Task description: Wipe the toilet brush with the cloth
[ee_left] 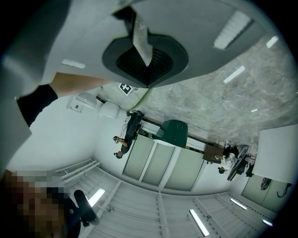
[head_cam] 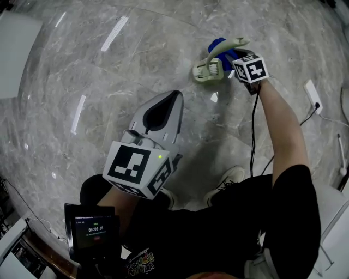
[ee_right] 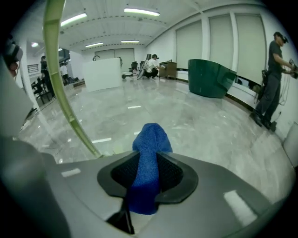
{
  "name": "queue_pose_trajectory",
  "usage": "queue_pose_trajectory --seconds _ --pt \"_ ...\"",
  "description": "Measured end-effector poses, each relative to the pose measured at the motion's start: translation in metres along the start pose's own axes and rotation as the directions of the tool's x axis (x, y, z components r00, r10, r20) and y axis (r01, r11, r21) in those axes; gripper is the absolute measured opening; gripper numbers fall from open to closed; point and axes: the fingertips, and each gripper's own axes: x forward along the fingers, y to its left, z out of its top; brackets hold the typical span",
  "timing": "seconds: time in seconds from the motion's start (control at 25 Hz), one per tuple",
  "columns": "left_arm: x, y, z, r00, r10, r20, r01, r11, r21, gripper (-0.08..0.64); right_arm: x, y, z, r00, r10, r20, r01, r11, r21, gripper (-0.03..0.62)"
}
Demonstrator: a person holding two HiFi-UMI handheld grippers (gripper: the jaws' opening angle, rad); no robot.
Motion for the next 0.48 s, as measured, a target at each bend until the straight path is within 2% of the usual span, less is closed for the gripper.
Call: queue_pose_trajectory --seconds 0.12,0.2,0.36,0.48 --pt "-0.007 0.005 0.002 1.0 0.017 0.002 -0.017 1.0 -0.004 0.011 0.013 0.017 0.02 0.998 0.059 -0.014 -0.06 0.993 -0.1 0.112" --pt "-0.01 0.005 0.003 1.0 0.015 0.007 -0.015 1.0 -0.016 0.011 0.016 0.021 0.028 0.998 0.067 -0.023 -0.069 0.99 -0.126 0.11" --pt "-0.014 -0.004 0.006 1.0 0.006 0.019 -0.006 1.0 -0.004 0.011 -0.001 0.0 0.019 1.0 -0.008 -0.024 0.005 0.996 -0.09 0.112" --pt "-0.012 -0.005 0.007 1.0 -0.01 0.02 0.01 1.0 -0.011 0.011 -0.022 -0.022 -0.02 0.994 -0.067 -0.081 0.065 0.997 -0.031 0.112"
